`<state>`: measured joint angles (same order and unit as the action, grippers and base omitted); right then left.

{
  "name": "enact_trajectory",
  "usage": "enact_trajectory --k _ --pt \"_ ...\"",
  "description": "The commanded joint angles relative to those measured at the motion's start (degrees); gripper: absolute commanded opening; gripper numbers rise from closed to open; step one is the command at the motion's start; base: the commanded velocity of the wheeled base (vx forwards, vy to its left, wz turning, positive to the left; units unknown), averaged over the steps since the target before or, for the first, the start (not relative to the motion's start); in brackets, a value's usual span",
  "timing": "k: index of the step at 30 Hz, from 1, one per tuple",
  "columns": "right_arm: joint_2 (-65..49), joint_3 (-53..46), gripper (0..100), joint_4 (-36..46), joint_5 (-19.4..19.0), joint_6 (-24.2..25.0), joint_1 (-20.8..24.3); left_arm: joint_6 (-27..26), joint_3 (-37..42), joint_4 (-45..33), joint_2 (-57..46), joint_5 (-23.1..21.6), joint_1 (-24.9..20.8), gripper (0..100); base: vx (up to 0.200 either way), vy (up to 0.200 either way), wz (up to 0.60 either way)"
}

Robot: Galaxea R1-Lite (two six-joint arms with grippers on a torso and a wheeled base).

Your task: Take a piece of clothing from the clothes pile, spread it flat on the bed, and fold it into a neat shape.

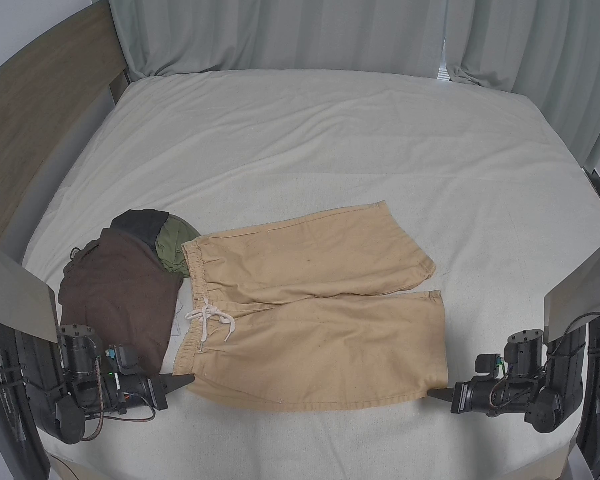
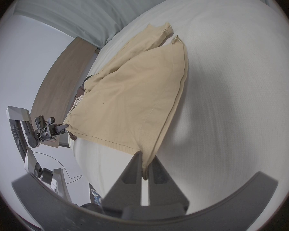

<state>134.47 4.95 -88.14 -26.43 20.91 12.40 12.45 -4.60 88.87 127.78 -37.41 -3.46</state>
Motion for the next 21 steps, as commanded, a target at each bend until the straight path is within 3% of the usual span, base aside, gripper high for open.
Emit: enact_trajectory --k 1,9,21 --pt "-1.5 -1.52 0 -0.02 -0.03 -0.69 0.08 -0.93 3.1 -0.01 -0.96 -0.03 -0.14 0 0.0 0.0 0.0" --pt "-2.99 -4.6 0 -0.02 -0.2 -3.42 -0.27 -2.6 4.6 -0.36 -0.52 -0.12 0.21 0 0.0 0.0 0.0" --pt "-4.48 -4.86 0 0.16 -0.29 -3.5 -0.36 -5.42 4.6 -0.36 0.45 -0.64 2.5 0 0.0 0.0 0.0"
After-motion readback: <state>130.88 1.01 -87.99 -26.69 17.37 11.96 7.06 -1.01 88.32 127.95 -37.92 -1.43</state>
